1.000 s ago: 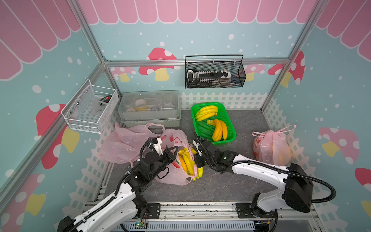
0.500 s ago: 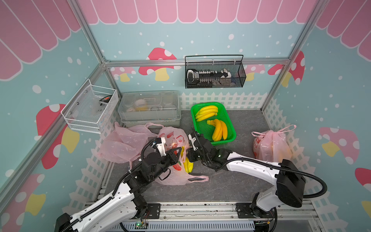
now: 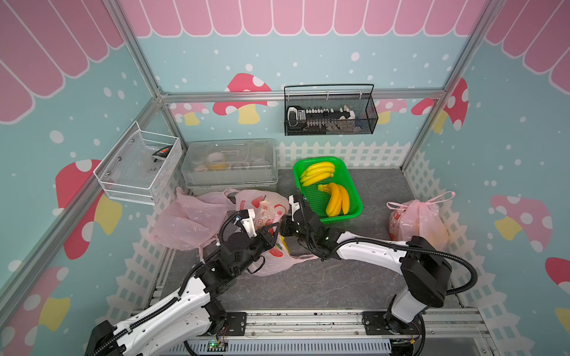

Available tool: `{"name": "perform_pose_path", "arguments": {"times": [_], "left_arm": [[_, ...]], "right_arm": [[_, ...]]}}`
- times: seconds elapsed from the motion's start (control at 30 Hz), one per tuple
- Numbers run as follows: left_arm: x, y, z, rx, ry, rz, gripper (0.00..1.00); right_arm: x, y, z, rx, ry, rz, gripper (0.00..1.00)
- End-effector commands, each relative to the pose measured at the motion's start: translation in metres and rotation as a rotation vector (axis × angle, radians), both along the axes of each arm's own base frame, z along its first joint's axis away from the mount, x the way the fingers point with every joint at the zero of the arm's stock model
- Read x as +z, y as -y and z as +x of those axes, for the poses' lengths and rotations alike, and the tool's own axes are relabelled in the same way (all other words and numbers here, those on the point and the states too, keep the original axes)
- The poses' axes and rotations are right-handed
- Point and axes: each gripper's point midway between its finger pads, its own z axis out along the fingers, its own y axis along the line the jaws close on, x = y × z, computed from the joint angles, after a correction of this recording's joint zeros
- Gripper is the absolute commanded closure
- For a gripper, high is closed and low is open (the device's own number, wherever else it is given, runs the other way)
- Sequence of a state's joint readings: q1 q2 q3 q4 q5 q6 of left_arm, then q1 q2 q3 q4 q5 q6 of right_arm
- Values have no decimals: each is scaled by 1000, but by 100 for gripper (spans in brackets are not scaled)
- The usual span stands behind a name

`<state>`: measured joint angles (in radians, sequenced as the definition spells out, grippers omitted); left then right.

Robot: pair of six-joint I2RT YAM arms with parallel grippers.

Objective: Place the banana into a plastic bag & tie a knot
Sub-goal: Place the banana into the plastic bag.

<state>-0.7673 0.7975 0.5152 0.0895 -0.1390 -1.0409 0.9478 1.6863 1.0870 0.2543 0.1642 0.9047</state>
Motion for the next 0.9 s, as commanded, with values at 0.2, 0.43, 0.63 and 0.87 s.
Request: {"name": "perform_pose_path", "arguments": {"times": [0.2, 0.43, 0.63, 0.87], "left_arm": [[-19, -20, 6, 59, -60, -78, 100], [-25, -35, 16, 93, -83, -114, 100], [-20, -28, 23, 67, -90, -128, 100], [-22, -25, 28, 60, -100, -110, 100]], "right_arm": [[-52, -2, -6, 48, -55, -144, 45], [-34, 15, -25, 92, -29, -176, 38], [-36, 36, -35, 81, -30, -216, 37], [-40, 71, -63, 128, 0, -290, 38]]}}
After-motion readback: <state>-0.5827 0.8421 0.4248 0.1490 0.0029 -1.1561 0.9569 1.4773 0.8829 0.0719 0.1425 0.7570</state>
